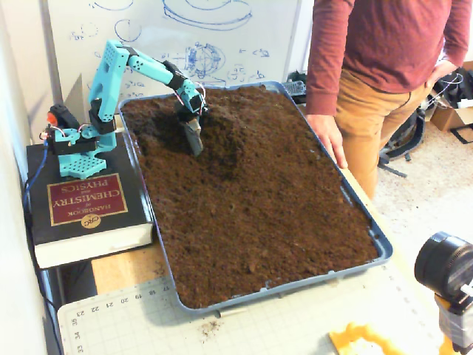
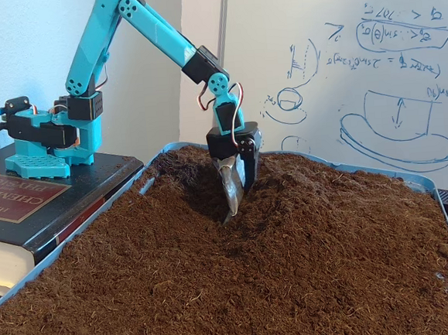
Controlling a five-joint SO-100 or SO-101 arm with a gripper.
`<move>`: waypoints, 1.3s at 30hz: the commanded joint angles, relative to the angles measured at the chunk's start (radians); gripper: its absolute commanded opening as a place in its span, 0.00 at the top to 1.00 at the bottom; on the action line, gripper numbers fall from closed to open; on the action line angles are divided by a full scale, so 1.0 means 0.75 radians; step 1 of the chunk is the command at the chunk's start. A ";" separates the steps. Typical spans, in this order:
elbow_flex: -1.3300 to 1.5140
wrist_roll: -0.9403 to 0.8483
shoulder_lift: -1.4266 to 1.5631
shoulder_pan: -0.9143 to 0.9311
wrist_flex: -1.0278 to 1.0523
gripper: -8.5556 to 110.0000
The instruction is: Build a berm.
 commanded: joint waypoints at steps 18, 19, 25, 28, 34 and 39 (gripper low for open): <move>-0.321 0.020 0.200 0.106 -0.039 0.93; -0.319 0.020 0.213 0.106 -0.039 0.93; -0.323 0.020 0.297 0.106 0.078 0.93; -0.323 0.018 0.342 0.106 0.164 0.93; -0.321 0.018 0.417 0.106 0.284 0.93; -0.305 0.004 0.524 0.104 0.475 0.93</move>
